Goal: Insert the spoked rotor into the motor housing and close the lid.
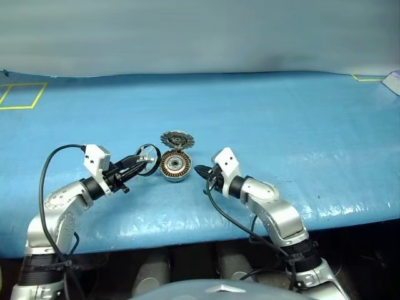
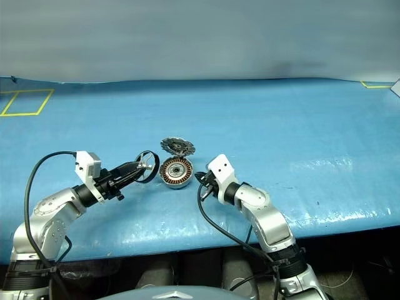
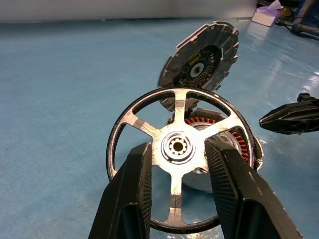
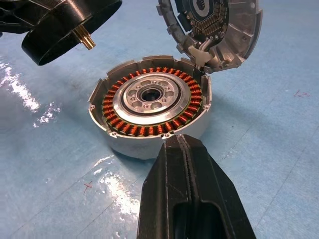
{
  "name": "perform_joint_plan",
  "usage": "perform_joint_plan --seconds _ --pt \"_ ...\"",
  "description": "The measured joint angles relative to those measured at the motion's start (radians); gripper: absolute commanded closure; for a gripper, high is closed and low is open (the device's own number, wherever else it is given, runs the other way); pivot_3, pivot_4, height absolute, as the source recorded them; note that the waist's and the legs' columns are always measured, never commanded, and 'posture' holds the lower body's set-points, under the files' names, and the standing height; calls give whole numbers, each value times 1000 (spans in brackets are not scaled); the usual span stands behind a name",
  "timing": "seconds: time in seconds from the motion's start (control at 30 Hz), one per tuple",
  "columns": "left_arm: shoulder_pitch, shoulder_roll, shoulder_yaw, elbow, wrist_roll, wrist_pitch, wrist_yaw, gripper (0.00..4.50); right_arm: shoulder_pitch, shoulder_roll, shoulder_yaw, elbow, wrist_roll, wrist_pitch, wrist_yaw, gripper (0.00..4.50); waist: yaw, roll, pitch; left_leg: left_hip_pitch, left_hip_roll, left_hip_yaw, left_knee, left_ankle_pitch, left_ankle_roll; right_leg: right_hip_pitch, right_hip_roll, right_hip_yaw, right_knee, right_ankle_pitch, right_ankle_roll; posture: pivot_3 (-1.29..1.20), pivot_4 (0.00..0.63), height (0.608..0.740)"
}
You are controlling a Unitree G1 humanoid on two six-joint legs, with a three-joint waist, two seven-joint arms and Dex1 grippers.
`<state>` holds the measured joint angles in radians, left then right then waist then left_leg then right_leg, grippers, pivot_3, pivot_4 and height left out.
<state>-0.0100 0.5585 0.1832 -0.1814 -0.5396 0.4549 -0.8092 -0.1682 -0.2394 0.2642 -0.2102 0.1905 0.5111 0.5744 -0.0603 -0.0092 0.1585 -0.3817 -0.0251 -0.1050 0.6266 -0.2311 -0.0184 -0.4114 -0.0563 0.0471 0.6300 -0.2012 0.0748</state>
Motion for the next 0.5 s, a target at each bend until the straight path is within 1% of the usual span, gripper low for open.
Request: perform_joint_plan --seconds 0.33,0.5 --pt "-2 18 -39 -24 -22 63 -45 3165 40 -9 -7 5 78 -142 130 4500 2 0 0 0 0 0 1 0 0 0 0 0 0 0 0 0 150 740" --pt "-45 15 -55 -24 -22 64 -47 3165 69 -28 -4 6 115 -183 212 4500 7 0 0 0 0 0 1 0 0 1 0 0 0 0 0 0 150 740"
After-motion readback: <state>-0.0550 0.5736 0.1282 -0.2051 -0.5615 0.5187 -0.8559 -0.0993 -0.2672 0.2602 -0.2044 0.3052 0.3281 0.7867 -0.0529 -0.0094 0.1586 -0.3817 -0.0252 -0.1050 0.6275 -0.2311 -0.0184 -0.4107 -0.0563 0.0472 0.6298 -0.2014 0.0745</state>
